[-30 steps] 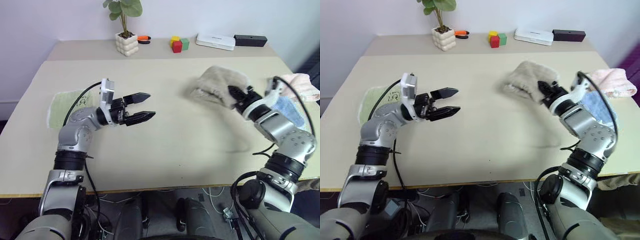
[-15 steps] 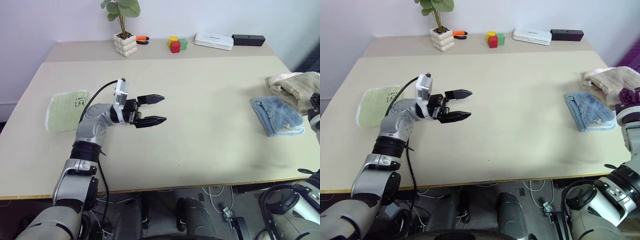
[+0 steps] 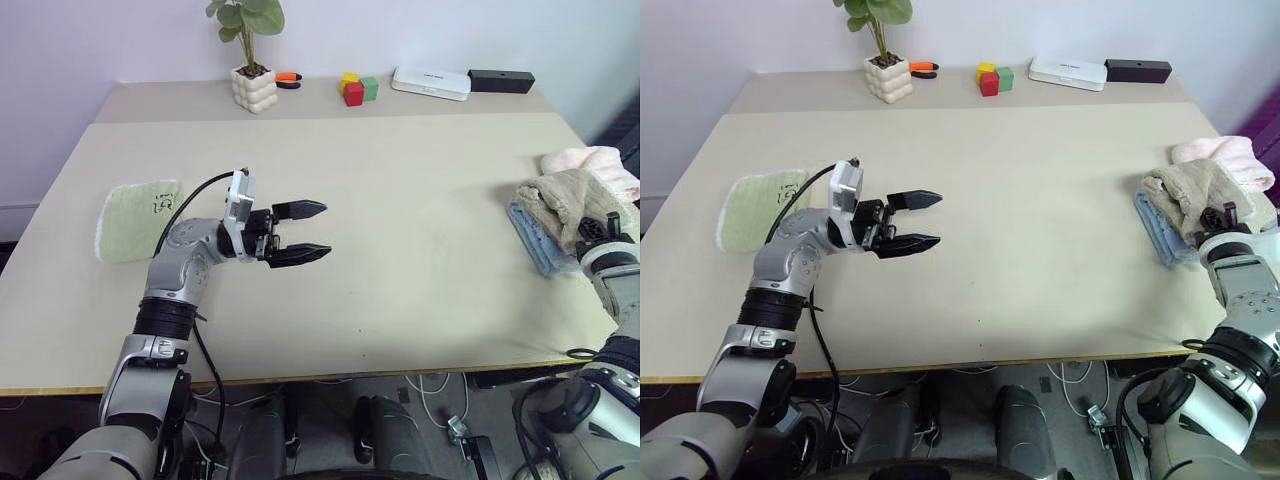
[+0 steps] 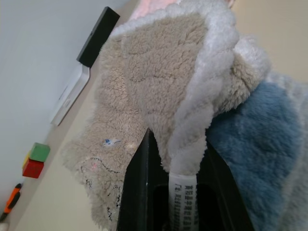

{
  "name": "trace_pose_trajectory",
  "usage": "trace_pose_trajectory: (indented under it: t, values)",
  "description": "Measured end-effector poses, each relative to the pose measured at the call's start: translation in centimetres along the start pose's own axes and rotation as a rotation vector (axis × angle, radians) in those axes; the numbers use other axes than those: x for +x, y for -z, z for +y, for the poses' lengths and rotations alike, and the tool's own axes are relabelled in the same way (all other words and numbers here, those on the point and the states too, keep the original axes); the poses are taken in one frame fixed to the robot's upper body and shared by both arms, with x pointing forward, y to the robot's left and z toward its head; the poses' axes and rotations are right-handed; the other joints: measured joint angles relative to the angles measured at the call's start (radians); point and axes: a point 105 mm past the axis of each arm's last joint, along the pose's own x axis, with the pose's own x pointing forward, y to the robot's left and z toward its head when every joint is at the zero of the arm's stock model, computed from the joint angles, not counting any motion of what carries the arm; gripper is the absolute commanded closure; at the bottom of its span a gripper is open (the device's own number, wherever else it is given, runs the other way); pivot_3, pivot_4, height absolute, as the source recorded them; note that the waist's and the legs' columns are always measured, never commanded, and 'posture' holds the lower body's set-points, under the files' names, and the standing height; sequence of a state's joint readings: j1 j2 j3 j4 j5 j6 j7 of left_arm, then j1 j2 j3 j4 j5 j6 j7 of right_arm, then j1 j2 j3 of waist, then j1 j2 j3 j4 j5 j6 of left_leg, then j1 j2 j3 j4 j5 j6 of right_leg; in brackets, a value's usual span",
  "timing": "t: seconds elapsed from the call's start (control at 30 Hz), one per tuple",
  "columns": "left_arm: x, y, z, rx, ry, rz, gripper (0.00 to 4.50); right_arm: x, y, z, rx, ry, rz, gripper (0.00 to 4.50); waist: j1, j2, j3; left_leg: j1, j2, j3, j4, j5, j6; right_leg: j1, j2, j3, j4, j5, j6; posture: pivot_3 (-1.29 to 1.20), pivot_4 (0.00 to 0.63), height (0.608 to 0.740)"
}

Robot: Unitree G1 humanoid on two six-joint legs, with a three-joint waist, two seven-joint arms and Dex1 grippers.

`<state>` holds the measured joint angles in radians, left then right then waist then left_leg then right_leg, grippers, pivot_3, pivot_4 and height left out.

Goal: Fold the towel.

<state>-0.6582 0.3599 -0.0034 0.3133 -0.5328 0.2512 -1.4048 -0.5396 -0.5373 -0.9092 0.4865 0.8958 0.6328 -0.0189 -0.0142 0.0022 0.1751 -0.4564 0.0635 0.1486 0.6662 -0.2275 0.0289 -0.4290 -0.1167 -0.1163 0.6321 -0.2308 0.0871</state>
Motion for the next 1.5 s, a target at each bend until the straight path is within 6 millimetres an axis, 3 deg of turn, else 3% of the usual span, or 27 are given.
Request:
trace_pose_trajectory:
  t: [0.17,0.27,0.43,0.5,0.6,0.73,0.87,0.97,1.07,1.17,1.3,1.43,1.5]
  values:
    - [0.0,0.0,0.1,0.003,-0.01,0.0,0.0,-0.1,1.3,-0.5,-0.134,0.016,0.055,4.48,0.0,0.0,0.0,0.0,0.0,0.0,0.0,0.0,0.0,0.0,0.0,0.0,0.0,0.0,0.0,0.0,0.15,0.74]
    - [0.2,0.0,0.1,0.001,-0.008,-0.006,0.0,-0.3,1.3,-0.6,-0.201,0.029,0.047,3.44,0.002,0.0,0.0,0.0,0.0,0.0,0.0,0.0,0.0,0.0,0.0,0.0,0.0,0.0,0.0,0.0,0.15,0.74]
    - [0.9,0.3,-0.1,-0.01,0.008,-0.027,0.0,-1.3,0.1,-0.5,-0.31,0.053,-0.003,0.84,0.002,0.0,0.0,0.0,0.0,0.0,0.0,0.003,-0.004,0.0,0.0,0.0,0.0,0.0,0.0,0.0,0.15,0.74]
    - [1.2,0.6,0.0,-0.017,0.013,-0.035,0.0,-1.7,-0.2,-0.3,-0.366,0.057,-0.02,0.02,0.002,0.001,0.0,0.0,0.0,0.0,0.0,0.002,-0.004,0.0,0.0,0.0,0.0,0.0,0.0,0.0,0.15,0.74]
    - [1.7,0.8,0.1,-0.024,0.02,-0.044,0.0,-2.4,-0.5,-0.1,-0.478,0.068,-0.025,0.02,0.003,0.001,0.0,0.0,0.0,0.0,0.0,0.002,-0.004,0.0,0.0,0.0,0.0,0.0,0.0,0.0,0.15,0.74]
    - [2.3,1.1,0.2,-0.022,0.034,-0.052,0.0,-3.4,-1.3,-0.8,-0.772,0.146,-0.034,0.02,0.003,0.001,0.0,0.0,0.0,0.0,0.0,0.001,-0.001,0.001,0.0,0.0,0.0,0.0,0.0,0.0,0.15,0.74]
    - [2.5,1.4,0.2,-0.024,0.044,-0.059,0.0,-4.0,-2.2,-1.0,-0.915,0.197,-0.107,0.02,0.002,0.001,-0.001,0.001,0.0,0.0,0.0,0.0,0.0,0.0,0.0,0.0,0.0,0.0,0.0,0.0,0.15,0.74]
    - [2.5,1.2,0.5,-0.013,0.041,-0.053,0.0,-4.3,-3.3,1.5,-0.973,0.121,-0.195,0.02,0.001,0.001,-0.001,0.001,0.0,0.0,0.0,0.0,0.0,0.001,0.0,0.0,0.0,0.0,0.0,0.0,0.15,0.74]
    - [2.1,1.2,1.2,0.004,0.019,-0.037,0.0,-4.3,-2.7,5.3,-1.133,-0.044,-0.221,0.02,-0.001,0.001,-0.001,0.001,0.0,0.0,0.0,0.0,0.0,0.0,0.0,0.0,0.0,0.0,0.0,0.0,0.15,0.74]
    - [1.0,0.9,2.0,0.037,-0.025,-0.013,0.0,-4.1,-1.1,8.7,-1.242,-0.207,-0.224,0.02,-0.001,0.001,-0.001,0.001,0.0,0.0,0.0,0.0,0.001,0.001,0.0,0.0,0.0,0.0,0.0,0.0,0.15,0.74]
    - [-0.1,0.4,2.5,0.07,-0.074,-0.004,0.0,-4.3,2.1,12.3,-1.229,-0.472,-0.155,0.02,0.003,0.001,0.0,0.001,0.0,-0.001,0.0,0.0,0.001,0.001,0.0,0.0,0.0,0.0,0.0,0.0,0.15,0.74]
    - [-1.7,0.5,2.2,0.089,-0.129,0.019,0.0,-6.5,8.1,14.2,-1.251,-0.802,0.05,0.02,0.002,0.001,0.0,0.001,0.0,-0.001,0.0,0.0,0.001,0.001,0.0,0.0,0.0,0.0,0.0,0.0,0.15,0.74]
    - [-3.1,0.7,1.9,0.098,-0.182,0.036,0.0,-9.2,12.5,14.1,-1.264,-1.037,0.237,0.02,0.001,0.0,0.0,0.001,0.001,-0.001,0.0,-0.001,0.001,0.001,0.0,0.0,0.0,0.0,0.0,0.0,0.15,0.74]
